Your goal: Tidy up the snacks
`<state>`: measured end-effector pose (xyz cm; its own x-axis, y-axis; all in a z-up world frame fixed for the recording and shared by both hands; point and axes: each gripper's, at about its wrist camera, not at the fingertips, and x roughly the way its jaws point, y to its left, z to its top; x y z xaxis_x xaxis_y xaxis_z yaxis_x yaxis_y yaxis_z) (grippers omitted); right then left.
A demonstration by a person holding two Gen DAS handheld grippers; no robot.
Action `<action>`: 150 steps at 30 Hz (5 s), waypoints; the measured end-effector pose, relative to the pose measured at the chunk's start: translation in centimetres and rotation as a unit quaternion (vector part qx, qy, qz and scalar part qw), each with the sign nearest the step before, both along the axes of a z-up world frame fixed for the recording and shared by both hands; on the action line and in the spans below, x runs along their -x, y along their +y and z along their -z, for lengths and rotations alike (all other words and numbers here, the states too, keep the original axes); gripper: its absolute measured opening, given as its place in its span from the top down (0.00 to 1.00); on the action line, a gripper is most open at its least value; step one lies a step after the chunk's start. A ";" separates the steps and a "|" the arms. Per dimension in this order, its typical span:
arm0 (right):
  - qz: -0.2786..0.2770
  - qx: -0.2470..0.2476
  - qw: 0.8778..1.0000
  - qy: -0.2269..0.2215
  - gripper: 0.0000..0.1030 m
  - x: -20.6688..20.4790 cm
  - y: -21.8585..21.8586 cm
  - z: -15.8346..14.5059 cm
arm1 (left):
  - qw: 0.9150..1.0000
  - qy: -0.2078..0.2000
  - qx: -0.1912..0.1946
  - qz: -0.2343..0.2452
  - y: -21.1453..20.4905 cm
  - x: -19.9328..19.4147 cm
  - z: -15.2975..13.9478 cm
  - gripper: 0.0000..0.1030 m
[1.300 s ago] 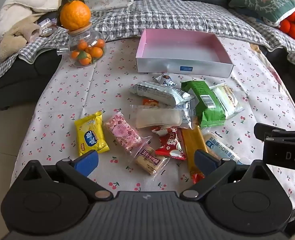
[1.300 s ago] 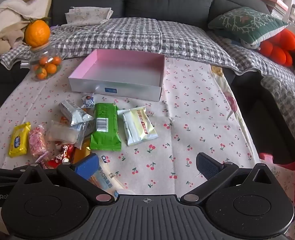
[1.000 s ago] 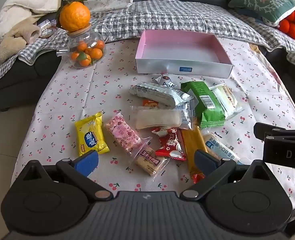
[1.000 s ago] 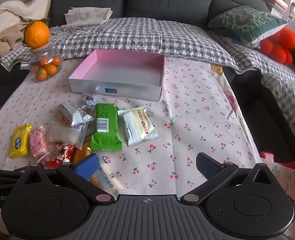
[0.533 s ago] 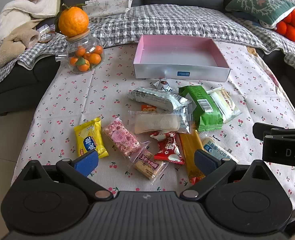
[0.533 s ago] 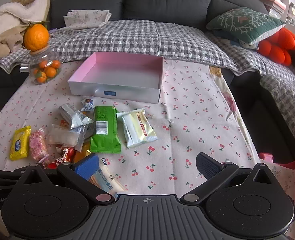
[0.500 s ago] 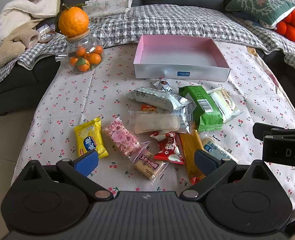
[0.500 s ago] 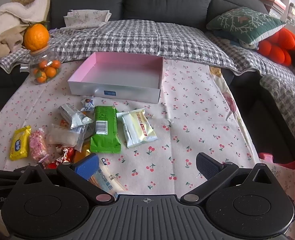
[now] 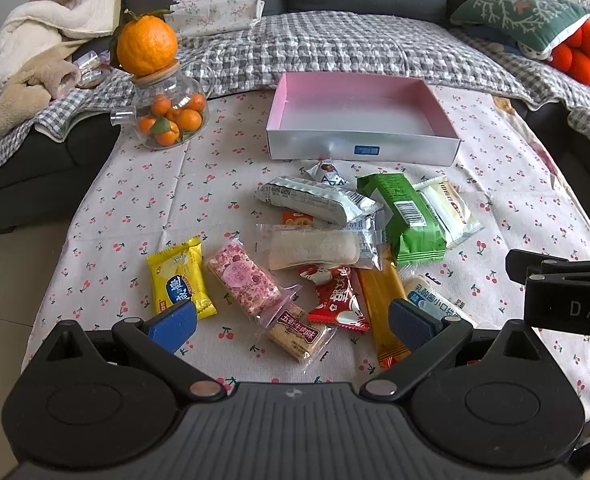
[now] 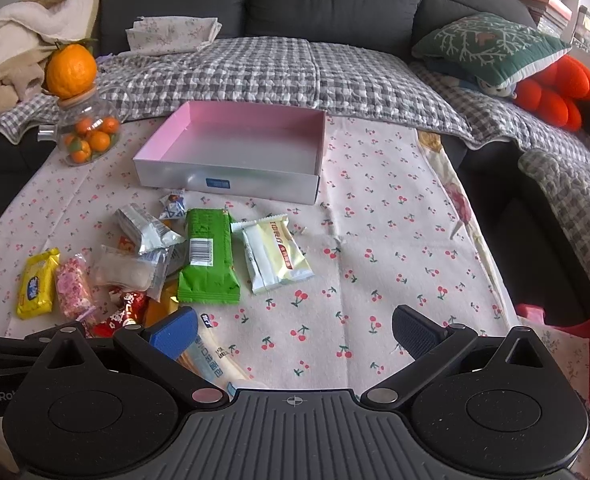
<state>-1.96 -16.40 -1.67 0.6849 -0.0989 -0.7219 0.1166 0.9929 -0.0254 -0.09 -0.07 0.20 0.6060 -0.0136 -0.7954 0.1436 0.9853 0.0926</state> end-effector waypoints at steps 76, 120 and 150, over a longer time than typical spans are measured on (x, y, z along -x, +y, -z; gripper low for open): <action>0.003 -0.235 0.962 0.136 0.11 -12.6 -4.0 4.3 | 0.988 0.104 0.108 -0.026 2.4 -13.8 3.6 0.40; 0.012 -0.301 0.946 0.119 0.58 -16.3 -3.4 4.6 | 0.979 0.090 0.167 -0.076 2.6 -17.1 3.4 0.78; 0.097 -0.292 0.949 0.063 0.58 -32.0 -10.8 4.6 | 0.993 0.026 0.091 0.067 -3.8 -30.2 3.5 0.77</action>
